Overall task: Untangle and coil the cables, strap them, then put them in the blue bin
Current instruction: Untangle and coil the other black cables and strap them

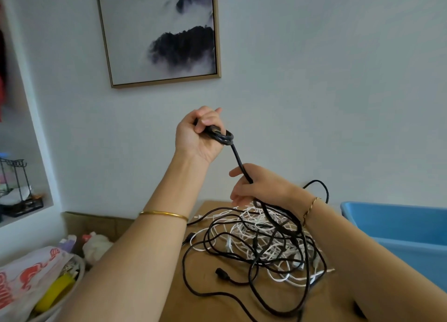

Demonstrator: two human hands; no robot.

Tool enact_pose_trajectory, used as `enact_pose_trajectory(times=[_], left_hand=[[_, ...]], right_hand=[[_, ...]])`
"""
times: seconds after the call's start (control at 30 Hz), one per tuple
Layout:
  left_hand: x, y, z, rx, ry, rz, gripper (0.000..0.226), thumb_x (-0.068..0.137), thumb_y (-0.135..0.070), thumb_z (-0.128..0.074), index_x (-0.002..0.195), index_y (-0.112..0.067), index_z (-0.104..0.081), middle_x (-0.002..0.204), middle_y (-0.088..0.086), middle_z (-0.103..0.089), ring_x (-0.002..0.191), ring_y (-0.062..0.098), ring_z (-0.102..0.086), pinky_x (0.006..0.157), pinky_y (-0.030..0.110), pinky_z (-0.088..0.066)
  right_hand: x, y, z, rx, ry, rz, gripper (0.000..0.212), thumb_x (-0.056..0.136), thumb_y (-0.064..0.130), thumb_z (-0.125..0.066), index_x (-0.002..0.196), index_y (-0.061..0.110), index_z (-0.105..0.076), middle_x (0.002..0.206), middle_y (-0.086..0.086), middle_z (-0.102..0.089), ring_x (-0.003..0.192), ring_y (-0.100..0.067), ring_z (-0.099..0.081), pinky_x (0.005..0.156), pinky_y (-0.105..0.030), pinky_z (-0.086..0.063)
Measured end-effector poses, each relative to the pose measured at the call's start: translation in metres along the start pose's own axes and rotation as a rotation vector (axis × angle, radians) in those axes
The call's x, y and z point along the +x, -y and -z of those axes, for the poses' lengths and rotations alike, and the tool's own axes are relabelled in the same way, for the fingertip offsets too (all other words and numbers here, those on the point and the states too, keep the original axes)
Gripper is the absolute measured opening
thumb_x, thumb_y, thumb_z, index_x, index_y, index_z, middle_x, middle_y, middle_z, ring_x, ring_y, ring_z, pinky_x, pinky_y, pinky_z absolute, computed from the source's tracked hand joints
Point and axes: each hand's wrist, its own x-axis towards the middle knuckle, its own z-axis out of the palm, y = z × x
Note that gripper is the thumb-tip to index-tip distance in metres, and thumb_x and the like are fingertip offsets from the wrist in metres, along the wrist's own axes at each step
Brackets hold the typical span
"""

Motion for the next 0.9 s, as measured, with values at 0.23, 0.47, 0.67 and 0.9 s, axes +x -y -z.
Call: enact_pose_trajectory(times=[0.23,0.47,0.67,0.9], left_hand=[[0.013,0.0,0.003,0.161,-0.049,-0.161,0.025,0.101,-0.016,-0.029,0.08,-0.008,-0.04,0.051,0.001,-0.041,0.03,0.009,-0.027,0.037,0.018,-0.039],[0.015,0.012,-0.002,0.369,-0.077,-0.306,0.033,0.105,-0.021,-0.031,0.081,-0.004,-0.046,0.058,0.005,-0.051,0.034,0.01,-0.032,0.051,0.023,-0.045],[0.023,0.023,0.005,0.81,-0.075,-0.467,0.048,0.106,-0.02,-0.027,0.066,-0.005,-0.049,0.054,0.005,-0.044,0.038,0.012,-0.042,0.066,0.029,-0.043],[0.015,0.043,0.011,1.239,0.003,-0.677,0.017,0.103,-0.011,-0.03,0.095,-0.023,-0.041,0.068,0.005,-0.049,0.044,0.01,-0.039,0.063,0.028,-0.054]], right_hand=[[-0.007,0.003,0.004,0.373,0.126,0.035,0.06,0.08,0.032,-0.054,0.124,-0.008,-0.046,0.085,-0.019,-0.067,0.08,-0.029,-0.061,0.088,-0.04,-0.046],[-0.008,-0.004,-0.006,0.556,-0.149,0.147,0.053,0.103,0.027,-0.017,0.112,-0.008,-0.056,0.058,-0.012,-0.057,0.049,-0.015,-0.037,0.056,-0.023,-0.037],[-0.013,0.004,-0.012,0.54,-0.337,0.165,0.03,0.086,-0.004,-0.03,0.089,-0.004,-0.061,0.076,-0.019,-0.067,0.051,-0.013,-0.043,0.055,-0.026,-0.035],[-0.016,0.016,-0.017,0.306,-0.435,0.225,0.025,0.094,0.011,-0.051,0.078,0.003,-0.068,0.056,0.004,-0.056,0.047,-0.005,-0.043,0.049,-0.016,-0.035]])
